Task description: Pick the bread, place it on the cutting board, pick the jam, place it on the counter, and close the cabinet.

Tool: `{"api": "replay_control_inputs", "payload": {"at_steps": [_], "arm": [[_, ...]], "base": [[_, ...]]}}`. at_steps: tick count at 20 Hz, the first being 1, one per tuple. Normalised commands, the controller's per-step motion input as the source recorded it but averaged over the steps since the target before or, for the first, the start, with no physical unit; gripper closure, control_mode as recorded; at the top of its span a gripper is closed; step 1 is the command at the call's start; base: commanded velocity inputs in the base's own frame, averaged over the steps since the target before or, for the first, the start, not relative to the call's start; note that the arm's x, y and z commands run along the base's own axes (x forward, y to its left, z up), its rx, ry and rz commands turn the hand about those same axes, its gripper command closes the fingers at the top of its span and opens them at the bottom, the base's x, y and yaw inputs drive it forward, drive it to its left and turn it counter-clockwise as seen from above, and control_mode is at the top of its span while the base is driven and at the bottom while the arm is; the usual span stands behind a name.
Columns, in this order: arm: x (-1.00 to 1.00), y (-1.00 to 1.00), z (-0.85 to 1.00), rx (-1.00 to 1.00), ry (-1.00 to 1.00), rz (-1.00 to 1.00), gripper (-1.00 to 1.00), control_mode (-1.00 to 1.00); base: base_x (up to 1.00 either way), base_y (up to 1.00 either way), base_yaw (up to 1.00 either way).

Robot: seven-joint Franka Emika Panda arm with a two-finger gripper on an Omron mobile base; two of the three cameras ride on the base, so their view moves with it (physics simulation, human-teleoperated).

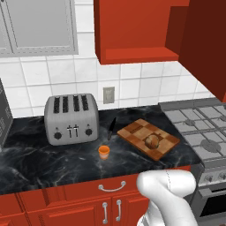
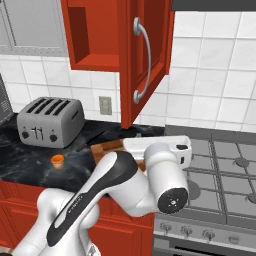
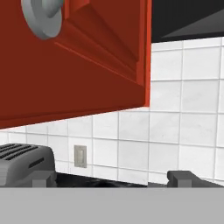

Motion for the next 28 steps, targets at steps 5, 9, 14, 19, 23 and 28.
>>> {"api": "replay_control_inputs", "payload": {"at_steps": [5,9,14,19,23,28], "arm": [[-0.19,-0.07,0.14,0.00,0.00,0.04,-1.00,-1.00],[-0.22,-0.05,0.17,0.00,-0.02,0.04,-1.00,-1.00],[-0.18,-0.05,0.22,0.00,-0.04,0.04,-1.00,-1.00],[-0.16,-0.01,0.19,0.00,-0.03,0.03,-1.00,-1.00],[-0.11,0.00,0.19,0.00,-0.01,0.03,-1.00,-1.00],[-0.12,0.00,0.16,0.00,0.00,0.04,-1.00,-1.00]], "base": [[0.00,0.00,0.00],[0.00,0.00,0.00],[0.00,0.00,0.00],[0.00,0.00,0.00],[0.00,0.00,0.00],[0.00,0.00,0.00]]}}
